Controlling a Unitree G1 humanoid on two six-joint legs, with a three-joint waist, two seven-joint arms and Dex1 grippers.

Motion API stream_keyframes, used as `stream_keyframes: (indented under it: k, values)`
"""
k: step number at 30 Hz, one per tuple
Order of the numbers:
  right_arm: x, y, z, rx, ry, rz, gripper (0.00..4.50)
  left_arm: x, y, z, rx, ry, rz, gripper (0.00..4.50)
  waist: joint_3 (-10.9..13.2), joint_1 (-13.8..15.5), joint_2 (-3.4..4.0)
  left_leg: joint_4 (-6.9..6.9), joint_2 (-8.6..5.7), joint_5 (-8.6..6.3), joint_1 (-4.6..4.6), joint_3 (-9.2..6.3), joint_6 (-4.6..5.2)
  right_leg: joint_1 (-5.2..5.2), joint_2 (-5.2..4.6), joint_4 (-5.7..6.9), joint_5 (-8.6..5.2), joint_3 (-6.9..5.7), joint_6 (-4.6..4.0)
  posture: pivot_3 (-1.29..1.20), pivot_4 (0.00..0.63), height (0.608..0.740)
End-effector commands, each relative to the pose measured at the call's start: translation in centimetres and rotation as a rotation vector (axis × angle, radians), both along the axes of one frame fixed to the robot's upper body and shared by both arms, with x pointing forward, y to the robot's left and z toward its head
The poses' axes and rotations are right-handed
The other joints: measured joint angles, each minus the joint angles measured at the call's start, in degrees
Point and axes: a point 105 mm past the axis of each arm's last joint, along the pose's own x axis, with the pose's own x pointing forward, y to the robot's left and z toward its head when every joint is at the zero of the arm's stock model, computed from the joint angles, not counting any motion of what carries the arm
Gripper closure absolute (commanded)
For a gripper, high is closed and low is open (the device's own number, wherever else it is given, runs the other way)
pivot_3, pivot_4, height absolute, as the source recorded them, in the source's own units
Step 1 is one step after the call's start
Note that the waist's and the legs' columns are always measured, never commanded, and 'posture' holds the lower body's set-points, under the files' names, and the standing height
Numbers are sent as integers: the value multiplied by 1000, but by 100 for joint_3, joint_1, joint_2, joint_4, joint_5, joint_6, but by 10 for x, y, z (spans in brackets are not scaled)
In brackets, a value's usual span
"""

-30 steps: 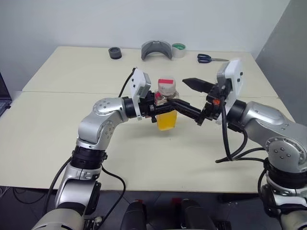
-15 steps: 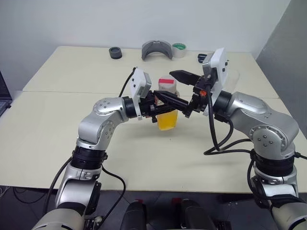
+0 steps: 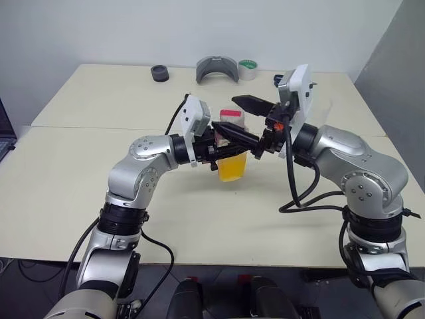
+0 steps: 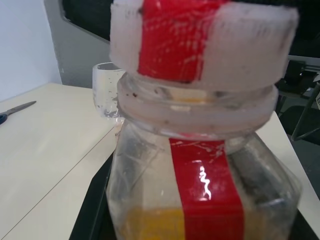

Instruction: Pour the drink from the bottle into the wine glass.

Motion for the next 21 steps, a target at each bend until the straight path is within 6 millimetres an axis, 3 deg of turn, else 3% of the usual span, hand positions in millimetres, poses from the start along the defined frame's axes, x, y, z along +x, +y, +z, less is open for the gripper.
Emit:
stream_keyframes:
  k: [1, 3, 4, 8, 14, 21]
  values:
    - [-7, 0, 14, 19, -55, 24, 1990, -8, -4, 19, -30, -78, -29, 2710, 0, 0, 0, 0, 0, 0, 0, 0, 0, 0, 0, 0, 0, 0, 0, 0, 150, 740]
    - [-7, 0, 14, 17, -56, 25, 2642, -9, -4, 19, -31, -77, -30, 2710, 0, 0, 0, 0, 0, 0, 0, 0, 0, 0, 0, 0, 0, 0, 0, 0, 150, 740]
    - [-7, 0, 14, 17, -57, 26, 2678, -9, -4, 18, -31, -76, -30, 2710, 0, 0, 0, 0, 0, 0, 0, 0, 0, 0, 0, 0, 0, 0, 0, 0, 150, 740]
    - [-4, -3, 22, 46, -73, 10, 2678, -9, -4, 18, -31, -76, -30, 2710, 0, 0, 0, 0, 0, 0, 0, 0, 0, 0, 0, 0, 0, 0, 0, 0, 150, 740]
    - [-3, -12, 50, 137, -153, 4, 2678, -11, -4, 16, -32, -72, -30, 2710, 0, -1, 0, 0, 0, 0, 0, 0, 0, 0, 0, 0, 0, 0, 0, 0, 150, 740]
    - [-11, -13, 42, 82, -136, 81, 2678, -11, -5, 16, -34, -72, -34, 2710, 0, 2, 0, 0, -1, 0, 0, 1, 0, 0, -1, 0, 0, 0, 0, 0, 150, 740]
